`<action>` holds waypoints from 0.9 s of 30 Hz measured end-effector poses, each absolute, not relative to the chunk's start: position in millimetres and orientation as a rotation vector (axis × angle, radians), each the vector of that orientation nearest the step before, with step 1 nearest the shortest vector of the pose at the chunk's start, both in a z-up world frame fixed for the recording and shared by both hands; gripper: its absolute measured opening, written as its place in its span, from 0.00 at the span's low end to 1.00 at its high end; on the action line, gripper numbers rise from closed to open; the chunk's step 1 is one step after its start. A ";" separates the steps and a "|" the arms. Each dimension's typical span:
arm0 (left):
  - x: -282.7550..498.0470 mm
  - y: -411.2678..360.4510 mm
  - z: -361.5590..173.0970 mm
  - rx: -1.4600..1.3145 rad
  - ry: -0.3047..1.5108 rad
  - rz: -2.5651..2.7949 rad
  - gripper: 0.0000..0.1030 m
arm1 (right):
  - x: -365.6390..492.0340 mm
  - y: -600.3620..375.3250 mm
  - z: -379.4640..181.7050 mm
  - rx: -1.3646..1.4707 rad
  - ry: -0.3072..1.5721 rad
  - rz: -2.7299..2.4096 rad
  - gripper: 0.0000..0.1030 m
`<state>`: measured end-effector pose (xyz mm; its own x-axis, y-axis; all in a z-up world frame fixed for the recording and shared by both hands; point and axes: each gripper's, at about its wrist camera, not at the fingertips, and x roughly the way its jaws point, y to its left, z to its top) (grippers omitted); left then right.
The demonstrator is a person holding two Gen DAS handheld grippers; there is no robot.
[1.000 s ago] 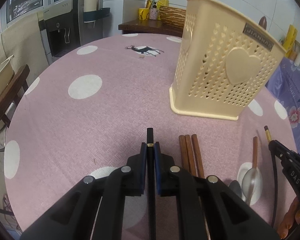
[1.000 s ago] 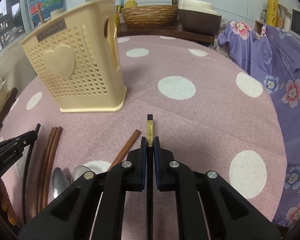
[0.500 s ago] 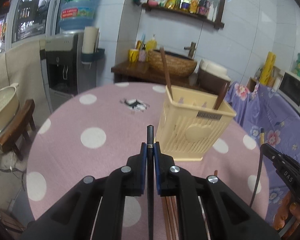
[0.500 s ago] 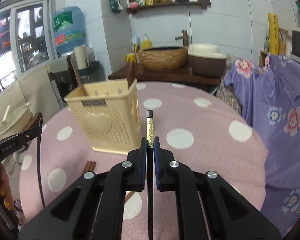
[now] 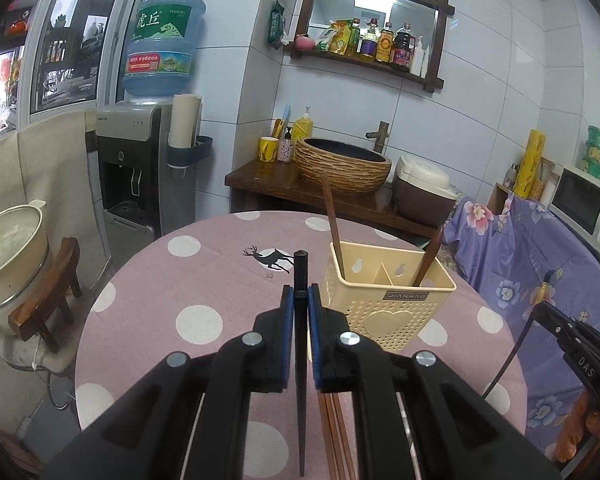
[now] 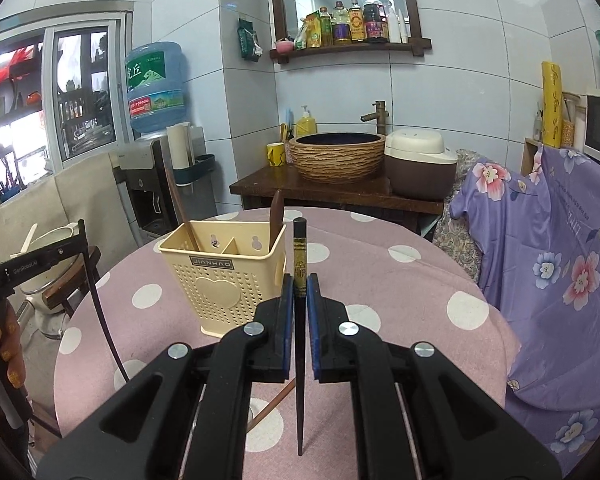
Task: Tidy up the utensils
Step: 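Lower both black chopsticks into the holder and open both tools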
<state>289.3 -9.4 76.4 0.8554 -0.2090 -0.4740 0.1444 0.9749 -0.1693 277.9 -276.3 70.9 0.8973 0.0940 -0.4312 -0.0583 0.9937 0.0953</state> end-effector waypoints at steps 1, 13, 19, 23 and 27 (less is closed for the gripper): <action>289.7 -9.6 76.8 -0.128 0.509 -0.184 0.08 | 278.1 -275.8 71.4 0.079 0.451 0.080 0.07; 292.5 -6.3 94.2 -0.124 0.463 -0.178 0.08 | 283.3 -271.1 81.7 0.072 0.436 0.094 0.07; 300.7 -5.9 105.5 -0.133 0.465 -0.205 0.08 | 291.4 -264.0 95.3 0.053 0.431 0.115 0.07; 306.3 -5.6 115.7 -0.146 0.487 -0.256 0.08 | 300.7 -263.9 107.7 0.077 0.448 0.155 0.07; 311.0 -5.0 135.9 -0.174 0.503 -0.331 0.08 | 308.4 -262.1 129.4 0.109 0.454 0.230 0.07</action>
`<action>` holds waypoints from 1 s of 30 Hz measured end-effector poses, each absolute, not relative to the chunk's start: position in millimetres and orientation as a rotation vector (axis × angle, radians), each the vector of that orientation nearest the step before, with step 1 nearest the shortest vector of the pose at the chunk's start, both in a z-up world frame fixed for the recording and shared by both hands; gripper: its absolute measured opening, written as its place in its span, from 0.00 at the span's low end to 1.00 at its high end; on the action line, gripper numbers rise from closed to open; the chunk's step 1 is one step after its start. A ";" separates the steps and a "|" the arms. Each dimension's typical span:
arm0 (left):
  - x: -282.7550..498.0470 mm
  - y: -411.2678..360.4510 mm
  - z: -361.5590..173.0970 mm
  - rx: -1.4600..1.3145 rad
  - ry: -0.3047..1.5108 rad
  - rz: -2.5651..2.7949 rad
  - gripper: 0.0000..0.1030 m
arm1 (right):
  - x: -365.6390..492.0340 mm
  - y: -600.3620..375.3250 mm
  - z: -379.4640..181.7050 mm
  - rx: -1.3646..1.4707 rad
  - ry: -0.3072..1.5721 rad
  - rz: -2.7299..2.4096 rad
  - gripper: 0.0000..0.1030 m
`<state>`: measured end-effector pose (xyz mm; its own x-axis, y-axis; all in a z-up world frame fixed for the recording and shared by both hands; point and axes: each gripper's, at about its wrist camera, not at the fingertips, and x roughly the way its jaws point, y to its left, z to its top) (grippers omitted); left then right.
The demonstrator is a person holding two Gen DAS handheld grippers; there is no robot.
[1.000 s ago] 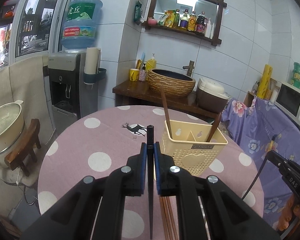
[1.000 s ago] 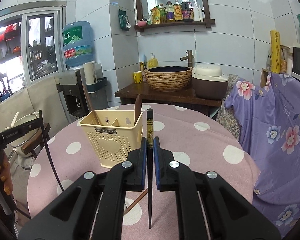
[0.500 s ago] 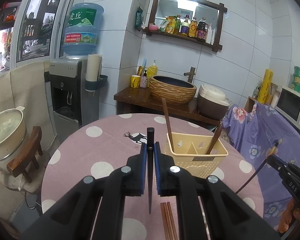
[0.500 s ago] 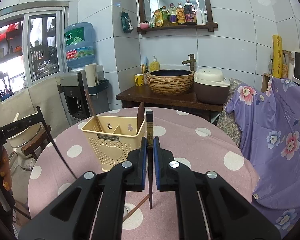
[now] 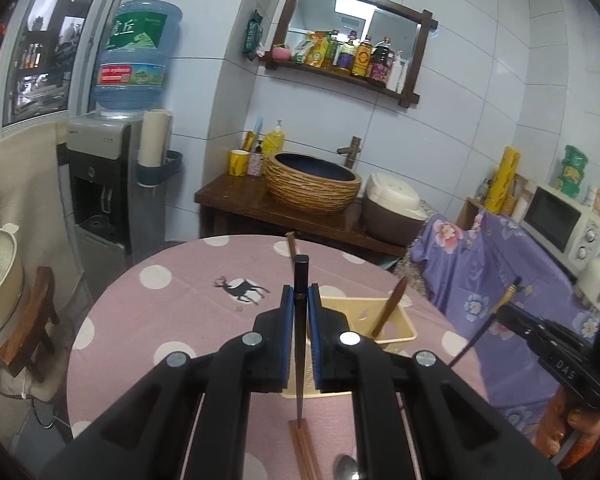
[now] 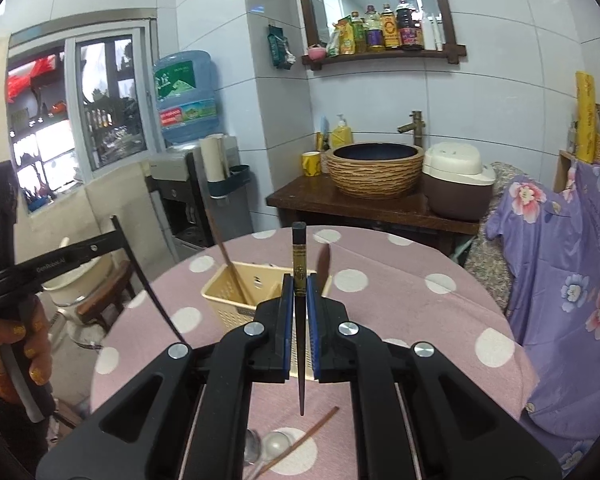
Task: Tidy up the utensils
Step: 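Lower both black chopsticks into the holder and open both tools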
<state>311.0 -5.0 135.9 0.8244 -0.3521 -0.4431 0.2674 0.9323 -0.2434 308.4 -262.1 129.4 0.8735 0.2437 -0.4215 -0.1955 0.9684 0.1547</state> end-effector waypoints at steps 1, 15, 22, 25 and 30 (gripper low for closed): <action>311.6 -5.3 144.0 -0.179 0.504 -0.351 0.08 | 310.2 -261.3 136.7 0.117 0.453 0.250 0.07; 359.1 -23.4 235.1 -0.222 0.373 -0.325 0.08 | 356.3 -238.8 250.8 0.118 0.308 0.224 0.07; 387.6 -42.8 185.9 -0.210 0.441 -0.296 0.08 | 386.9 -236.5 206.5 0.116 0.371 0.172 0.07; 392.5 -49.4 156.9 -0.204 0.492 -0.298 0.06 | 396.0 -235.2 175.5 0.113 0.424 0.165 0.07; 397.1 -55.2 123.3 -0.203 0.553 -0.302 0.06 | 403.0 -232.0 135.6 0.104 0.481 0.153 0.07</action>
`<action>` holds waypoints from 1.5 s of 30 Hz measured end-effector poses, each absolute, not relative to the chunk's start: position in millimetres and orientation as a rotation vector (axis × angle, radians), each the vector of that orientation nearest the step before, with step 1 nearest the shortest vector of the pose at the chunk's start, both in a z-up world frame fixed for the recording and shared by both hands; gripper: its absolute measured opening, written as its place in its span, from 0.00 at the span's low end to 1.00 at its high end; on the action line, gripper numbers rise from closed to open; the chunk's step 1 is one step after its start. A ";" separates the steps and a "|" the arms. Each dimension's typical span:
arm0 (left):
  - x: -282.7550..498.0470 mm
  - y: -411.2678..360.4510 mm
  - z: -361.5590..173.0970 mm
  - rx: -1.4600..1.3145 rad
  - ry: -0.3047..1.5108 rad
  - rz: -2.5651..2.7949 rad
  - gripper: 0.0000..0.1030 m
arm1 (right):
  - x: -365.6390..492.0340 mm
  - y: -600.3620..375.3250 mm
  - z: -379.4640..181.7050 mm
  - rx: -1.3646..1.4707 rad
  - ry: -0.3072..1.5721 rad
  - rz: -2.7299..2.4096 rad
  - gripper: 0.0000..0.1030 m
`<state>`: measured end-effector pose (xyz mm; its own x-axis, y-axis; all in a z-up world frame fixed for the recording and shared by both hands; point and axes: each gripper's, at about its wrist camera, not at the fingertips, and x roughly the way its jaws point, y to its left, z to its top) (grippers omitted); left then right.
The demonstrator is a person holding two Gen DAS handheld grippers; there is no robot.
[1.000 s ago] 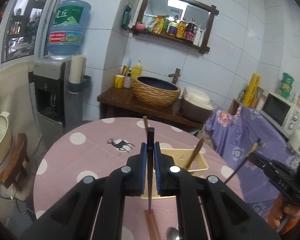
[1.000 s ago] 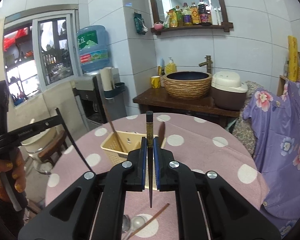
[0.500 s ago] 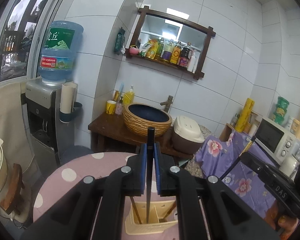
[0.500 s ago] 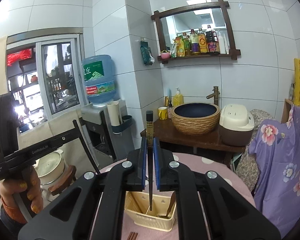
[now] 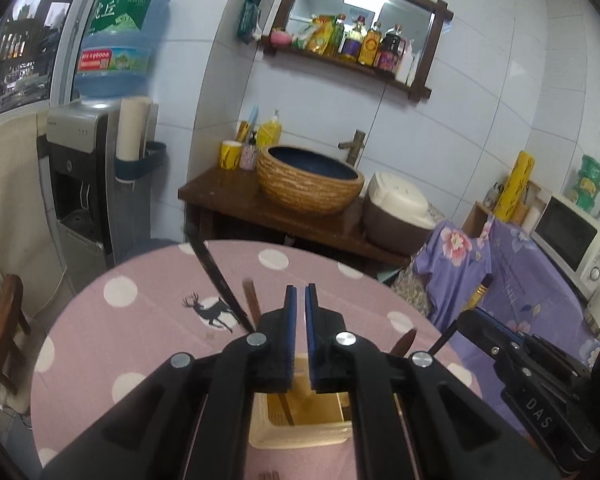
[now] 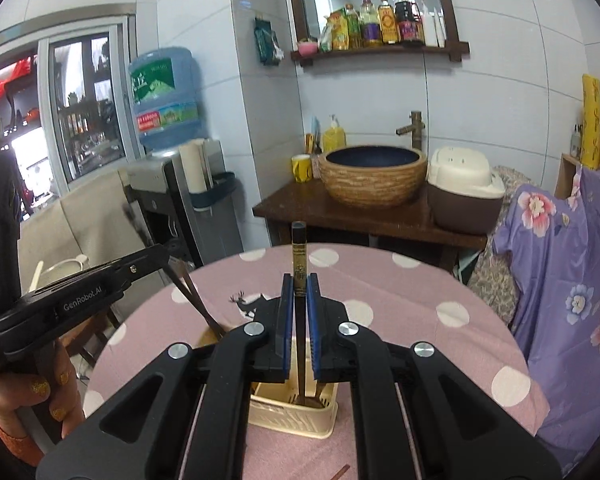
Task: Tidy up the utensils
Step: 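Lower both black chopsticks into the holder and open both tools, then withdraw both tools back toward the remaining utensils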
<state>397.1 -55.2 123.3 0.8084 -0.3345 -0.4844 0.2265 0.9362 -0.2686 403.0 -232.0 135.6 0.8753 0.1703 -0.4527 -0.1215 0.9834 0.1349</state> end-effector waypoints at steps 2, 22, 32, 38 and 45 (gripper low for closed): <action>399.2 -58.6 114.0 -0.195 0.572 -0.300 0.06 | 405.3 -230.1 124.2 0.098 0.495 0.148 0.07; 317.2 -26.8 50.0 -0.137 0.610 -0.219 0.81 | 347.4 -243.9 80.7 0.061 0.465 0.028 0.64; 272.3 -18.2 -33.6 -0.062 0.835 -0.206 0.80 | 288.5 -236.0 -24.3 0.012 0.701 -0.035 0.68; 255.2 -21.1 -55.0 -0.047 0.894 -0.226 0.70 | 264.0 -233.6 -59.2 0.037 0.773 -0.064 0.68; 243.7 -29.0 -70.5 -0.048 0.937 -0.255 0.57 | 251.2 -221.7 -70.9 -0.004 0.794 -0.079 0.68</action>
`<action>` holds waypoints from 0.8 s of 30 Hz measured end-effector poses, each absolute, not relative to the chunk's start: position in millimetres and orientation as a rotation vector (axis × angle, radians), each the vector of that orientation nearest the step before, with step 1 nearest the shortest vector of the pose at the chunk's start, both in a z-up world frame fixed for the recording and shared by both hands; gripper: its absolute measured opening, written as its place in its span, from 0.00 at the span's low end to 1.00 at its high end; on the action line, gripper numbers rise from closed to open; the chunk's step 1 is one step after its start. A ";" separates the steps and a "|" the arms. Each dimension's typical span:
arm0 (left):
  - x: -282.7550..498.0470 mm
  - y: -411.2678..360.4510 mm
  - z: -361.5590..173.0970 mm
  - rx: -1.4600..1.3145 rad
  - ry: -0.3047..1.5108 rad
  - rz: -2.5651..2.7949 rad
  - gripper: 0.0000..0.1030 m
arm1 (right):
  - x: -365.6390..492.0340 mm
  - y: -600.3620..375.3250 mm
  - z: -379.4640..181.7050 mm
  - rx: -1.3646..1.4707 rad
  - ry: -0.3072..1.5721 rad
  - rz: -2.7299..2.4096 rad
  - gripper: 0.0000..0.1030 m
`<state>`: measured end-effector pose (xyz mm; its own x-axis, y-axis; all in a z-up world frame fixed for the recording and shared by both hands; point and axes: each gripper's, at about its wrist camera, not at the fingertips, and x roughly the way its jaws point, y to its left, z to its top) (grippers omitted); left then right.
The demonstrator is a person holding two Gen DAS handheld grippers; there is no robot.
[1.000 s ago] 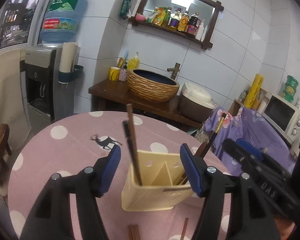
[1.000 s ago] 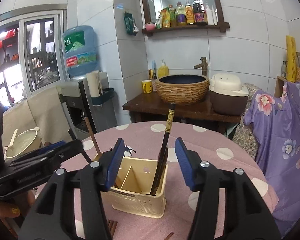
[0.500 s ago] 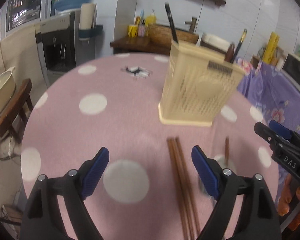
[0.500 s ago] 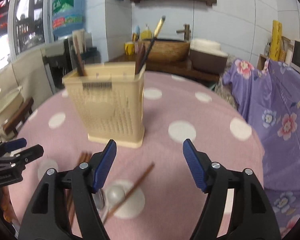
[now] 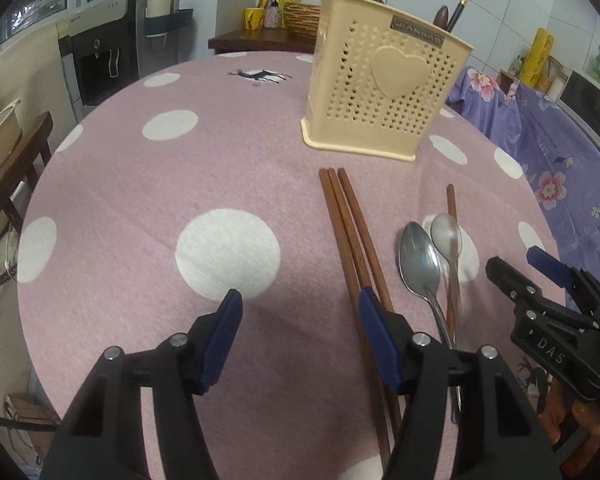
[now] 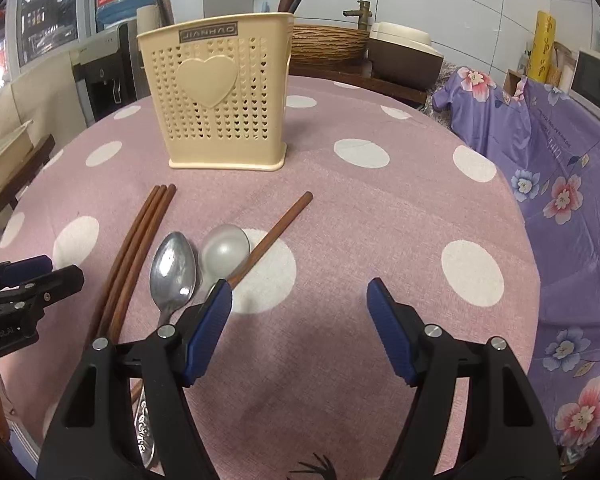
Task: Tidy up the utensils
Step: 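Withdraw both tools back toward the remaining utensils, then move the right tool over the clear plastic spoon, nudging the spoons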
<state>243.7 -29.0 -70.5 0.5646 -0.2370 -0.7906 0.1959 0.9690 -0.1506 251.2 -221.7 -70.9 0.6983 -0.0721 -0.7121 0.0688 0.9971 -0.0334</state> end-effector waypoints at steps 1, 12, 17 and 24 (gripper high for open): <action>243.5 -30.6 -72.2 -0.044 0.941 -0.257 0.56 | 251.0 -222.0 -71.0 0.003 0.797 -0.074 0.68; 237.5 -47.2 -77.8 0.006 0.954 -0.278 0.52 | 252.5 -223.9 -72.6 0.013 0.826 -0.065 0.68; 236.6 -48.6 -79.0 0.060 0.951 -0.253 0.52 | 253.0 -219.6 -74.3 0.008 0.835 -0.056 0.68; 241.6 -14.3 -73.5 -0.039 0.956 -0.200 0.52 | 255.4 -216.6 -78.0 -0.008 0.855 -0.083 0.68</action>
